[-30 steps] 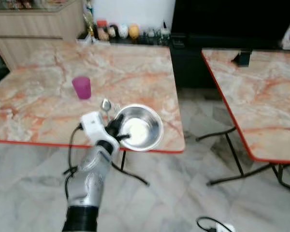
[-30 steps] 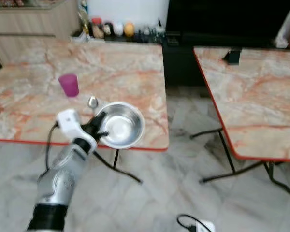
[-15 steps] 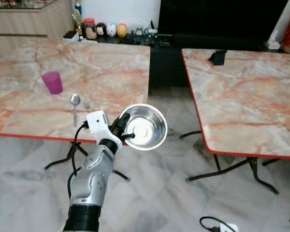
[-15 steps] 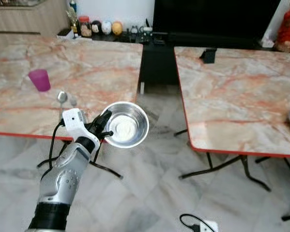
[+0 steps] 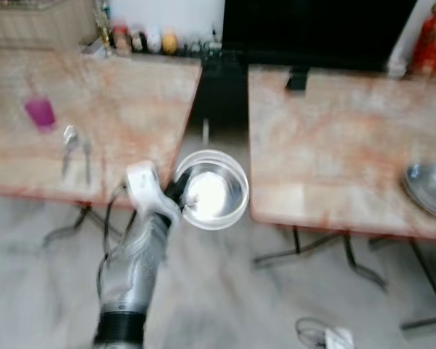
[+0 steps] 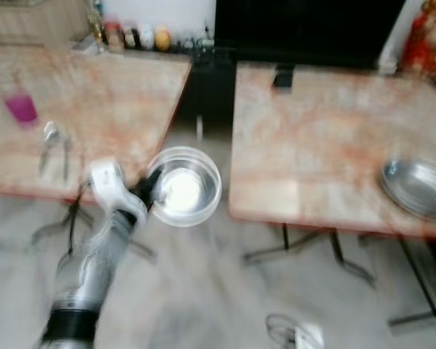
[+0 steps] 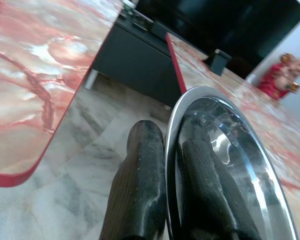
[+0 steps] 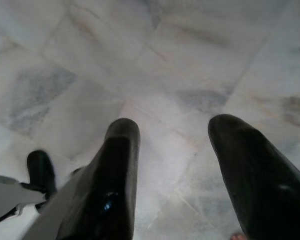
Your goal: Setting the table
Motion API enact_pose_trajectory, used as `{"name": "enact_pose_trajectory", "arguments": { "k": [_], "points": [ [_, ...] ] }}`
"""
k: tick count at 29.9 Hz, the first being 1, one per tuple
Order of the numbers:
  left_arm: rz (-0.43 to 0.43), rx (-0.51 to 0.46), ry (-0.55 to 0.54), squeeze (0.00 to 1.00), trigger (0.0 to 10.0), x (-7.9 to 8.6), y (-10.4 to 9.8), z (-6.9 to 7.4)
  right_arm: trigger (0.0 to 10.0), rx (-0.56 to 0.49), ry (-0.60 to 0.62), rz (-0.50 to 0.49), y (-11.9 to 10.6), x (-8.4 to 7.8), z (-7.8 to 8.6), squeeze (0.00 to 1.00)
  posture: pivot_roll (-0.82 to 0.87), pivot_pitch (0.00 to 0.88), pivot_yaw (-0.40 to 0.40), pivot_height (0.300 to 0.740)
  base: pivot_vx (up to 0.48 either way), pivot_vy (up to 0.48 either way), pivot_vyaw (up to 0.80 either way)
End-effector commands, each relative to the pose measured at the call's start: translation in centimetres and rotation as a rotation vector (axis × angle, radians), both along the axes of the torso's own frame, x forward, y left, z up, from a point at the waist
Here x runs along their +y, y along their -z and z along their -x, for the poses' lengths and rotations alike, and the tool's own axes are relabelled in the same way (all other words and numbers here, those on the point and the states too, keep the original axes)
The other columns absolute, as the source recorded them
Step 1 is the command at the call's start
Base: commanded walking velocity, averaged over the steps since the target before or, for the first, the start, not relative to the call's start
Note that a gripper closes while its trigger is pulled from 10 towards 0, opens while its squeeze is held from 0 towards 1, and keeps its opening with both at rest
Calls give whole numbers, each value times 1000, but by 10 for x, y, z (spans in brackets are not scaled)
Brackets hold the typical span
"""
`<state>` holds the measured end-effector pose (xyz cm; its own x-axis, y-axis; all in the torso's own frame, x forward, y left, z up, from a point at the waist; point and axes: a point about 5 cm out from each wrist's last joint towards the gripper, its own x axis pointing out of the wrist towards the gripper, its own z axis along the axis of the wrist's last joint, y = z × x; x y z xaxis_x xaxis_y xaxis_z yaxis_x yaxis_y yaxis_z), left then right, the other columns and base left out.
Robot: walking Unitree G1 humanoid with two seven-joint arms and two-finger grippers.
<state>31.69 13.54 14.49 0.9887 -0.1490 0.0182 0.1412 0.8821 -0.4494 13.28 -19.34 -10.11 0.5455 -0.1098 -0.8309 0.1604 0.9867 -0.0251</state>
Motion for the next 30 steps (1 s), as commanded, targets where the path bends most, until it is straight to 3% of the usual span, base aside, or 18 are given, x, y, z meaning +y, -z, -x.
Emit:
{"name": "enact_pose_trajectory", "arguments": {
  "k": [1, 30],
  "points": [
    [12, -30, 33, 0, 10000, -11, -7, -1, 10000, 5, 15, 18, 0, -8, 3, 0, 108, 0, -60, 731, 0, -375, 0],
    [11, -29, 48, 0, 10000, -12, -7, -1, 10000, -2, 24, 19, -1, -9, 1, 0, 99, 0, -53, 731, 0, -365, 88]
  ]
}}
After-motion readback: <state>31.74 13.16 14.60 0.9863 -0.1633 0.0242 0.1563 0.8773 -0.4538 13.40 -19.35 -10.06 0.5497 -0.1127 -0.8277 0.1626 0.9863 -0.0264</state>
